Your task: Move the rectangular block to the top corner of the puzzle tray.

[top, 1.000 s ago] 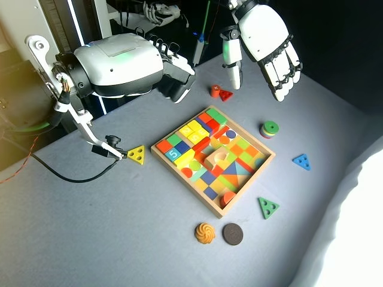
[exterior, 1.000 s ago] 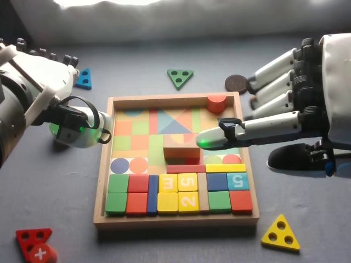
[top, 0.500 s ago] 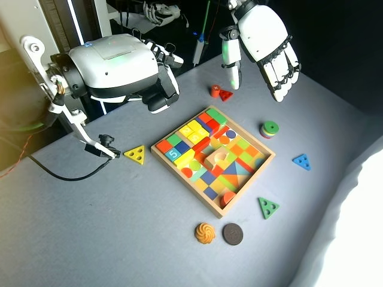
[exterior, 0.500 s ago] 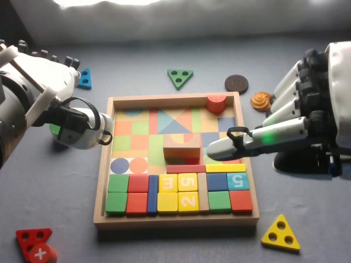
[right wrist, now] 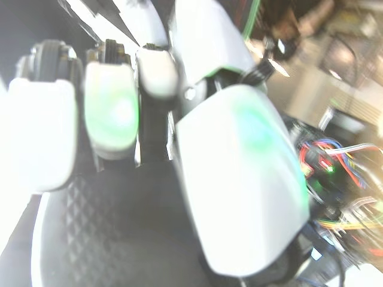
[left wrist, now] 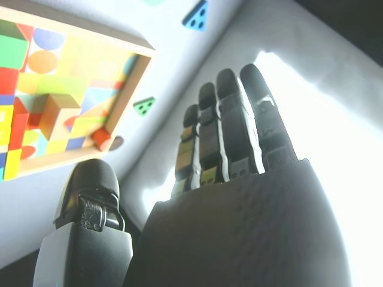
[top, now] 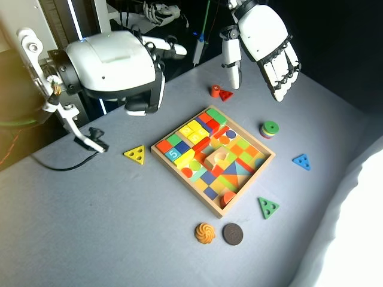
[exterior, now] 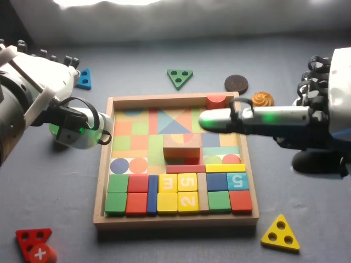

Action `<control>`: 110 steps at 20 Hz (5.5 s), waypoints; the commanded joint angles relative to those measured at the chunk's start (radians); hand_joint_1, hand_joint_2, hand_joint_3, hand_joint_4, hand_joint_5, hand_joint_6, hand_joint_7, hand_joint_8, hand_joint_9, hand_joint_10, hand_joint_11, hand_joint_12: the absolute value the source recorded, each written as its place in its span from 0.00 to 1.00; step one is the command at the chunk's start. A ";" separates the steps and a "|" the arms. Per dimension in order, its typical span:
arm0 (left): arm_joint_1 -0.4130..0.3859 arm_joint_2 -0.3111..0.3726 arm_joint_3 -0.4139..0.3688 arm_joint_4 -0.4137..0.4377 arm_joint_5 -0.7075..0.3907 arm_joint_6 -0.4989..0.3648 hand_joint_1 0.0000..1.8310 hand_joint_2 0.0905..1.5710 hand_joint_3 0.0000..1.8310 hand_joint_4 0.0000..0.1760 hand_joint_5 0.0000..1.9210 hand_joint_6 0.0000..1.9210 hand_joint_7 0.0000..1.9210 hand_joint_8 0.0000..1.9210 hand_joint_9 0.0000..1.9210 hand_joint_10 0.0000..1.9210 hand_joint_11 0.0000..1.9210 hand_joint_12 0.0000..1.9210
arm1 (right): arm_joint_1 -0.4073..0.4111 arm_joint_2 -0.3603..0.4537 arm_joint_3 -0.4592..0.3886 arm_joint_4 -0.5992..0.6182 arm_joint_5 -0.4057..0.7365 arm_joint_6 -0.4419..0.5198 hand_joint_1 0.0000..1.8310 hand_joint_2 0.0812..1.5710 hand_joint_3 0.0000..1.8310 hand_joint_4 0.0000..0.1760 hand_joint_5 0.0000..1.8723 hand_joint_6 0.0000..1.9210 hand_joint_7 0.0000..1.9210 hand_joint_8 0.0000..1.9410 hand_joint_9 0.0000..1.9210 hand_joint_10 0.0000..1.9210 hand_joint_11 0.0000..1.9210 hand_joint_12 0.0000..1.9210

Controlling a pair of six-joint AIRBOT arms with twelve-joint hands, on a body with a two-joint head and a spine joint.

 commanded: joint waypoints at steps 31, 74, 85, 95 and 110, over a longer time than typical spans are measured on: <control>0.000 0.018 -0.003 0.105 -0.009 0.005 0.00 0.83 0.00 0.00 0.11 0.00 0.19 0.00 0.20 0.00 0.04 0.32 | 0.079 -0.478 0.430 -0.369 -0.304 0.278 0.97 0.71 0.00 0.00 0.16 0.00 0.74 1.00 0.83 1.00 0.89 1.00; -0.001 0.018 -0.004 0.102 -0.009 0.005 0.00 0.83 0.00 0.00 0.13 0.00 0.20 0.00 0.20 0.00 0.07 0.27 | 0.104 -0.562 0.513 -0.565 -0.337 0.464 0.98 0.73 0.00 0.00 0.21 0.01 0.69 1.00 0.81 1.00 0.87 1.00; -0.001 0.018 -0.004 0.101 -0.009 0.005 0.00 0.83 0.00 0.00 0.13 0.00 0.20 0.00 0.21 0.00 0.07 0.26 | 0.103 -0.537 0.514 -0.565 -0.323 0.478 1.00 0.73 0.00 0.00 0.17 0.00 0.70 1.00 0.81 1.00 0.87 1.00; -0.001 0.018 -0.004 0.103 -0.009 0.005 0.00 0.83 0.00 0.00 0.13 0.00 0.21 0.00 0.22 0.00 0.08 0.26 | 0.104 -0.538 0.514 -0.574 -0.318 0.478 0.98 0.72 0.00 0.00 0.20 0.01 0.68 1.00 0.81 1.00 0.88 1.00; -0.007 0.018 -0.004 0.090 -0.010 0.002 0.00 0.83 0.00 0.00 0.13 0.00 0.21 0.00 0.22 0.00 0.08 0.25 | 0.088 -0.533 0.514 -0.608 -0.299 0.478 0.98 0.73 0.00 0.00 0.20 0.00 0.68 1.00 0.80 1.00 0.86 1.00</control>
